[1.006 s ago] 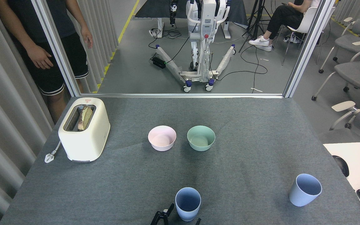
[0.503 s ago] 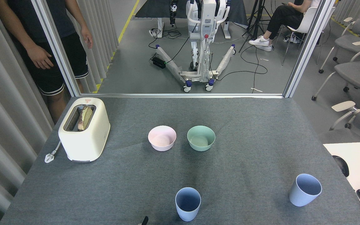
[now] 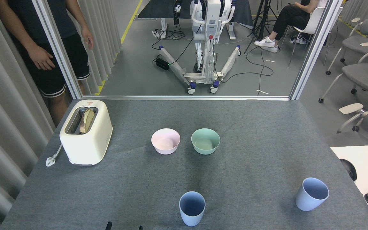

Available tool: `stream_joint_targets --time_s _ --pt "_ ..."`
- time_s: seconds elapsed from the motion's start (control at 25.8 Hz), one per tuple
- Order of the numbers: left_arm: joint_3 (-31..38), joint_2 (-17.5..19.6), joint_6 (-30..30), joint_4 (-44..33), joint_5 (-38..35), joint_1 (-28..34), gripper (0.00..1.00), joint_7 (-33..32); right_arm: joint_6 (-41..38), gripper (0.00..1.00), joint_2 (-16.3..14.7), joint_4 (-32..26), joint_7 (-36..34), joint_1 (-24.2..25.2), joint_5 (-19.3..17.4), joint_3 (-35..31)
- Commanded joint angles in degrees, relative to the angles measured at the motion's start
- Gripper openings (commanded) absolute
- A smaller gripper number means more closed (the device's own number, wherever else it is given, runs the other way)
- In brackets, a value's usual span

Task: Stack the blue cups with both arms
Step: 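Open the left gripper and withdraw it from the cup, then reach the right gripper to the other blue cup and grasp it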

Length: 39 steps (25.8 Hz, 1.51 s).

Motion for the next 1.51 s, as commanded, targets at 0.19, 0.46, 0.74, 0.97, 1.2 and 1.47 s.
stream_joint_targets --time_s 0.19,0.46,0.74,0.97,1.2,1.47 --pt "0.69 0.02 0.19 0.02 0.01 0.0 1.0 -0.09 0.6 1.0 -3.82 9.01 3.9 -10.23 -0.11 -2.86" --pt "0.77 0.02 0.28 0.02 0.19 0.09 1.0 0.0 2.36 1.0 -8.12 17.36 4.34 -18.58 0.6 -2.77" --pt "0.77 -0.07 0.19 0.02 0.19 0.0 1.0 0.0 2.36 1.0 -9.09 21.32 4.43 -22.0 0.69 -2.25" --pt "0.77 -0.07 0.19 0.02 0.19 0.0 1.0 0.0 2.36 1.0 -8.91 22.02 4.43 -23.15 2.88 -2.07" --pt "0.77 -0.07 0.19 0.11 0.27 0.0 1.0 0.0 2.18 1.0 -9.0 23.34 4.43 -24.99 2.79 -1.54" --pt "0.77 0.02 0.19 0.2 0.27 -0.09 1.0 0.09 2.27 1.0 -9.0 24.83 4.51 -26.49 2.79 -1.54"
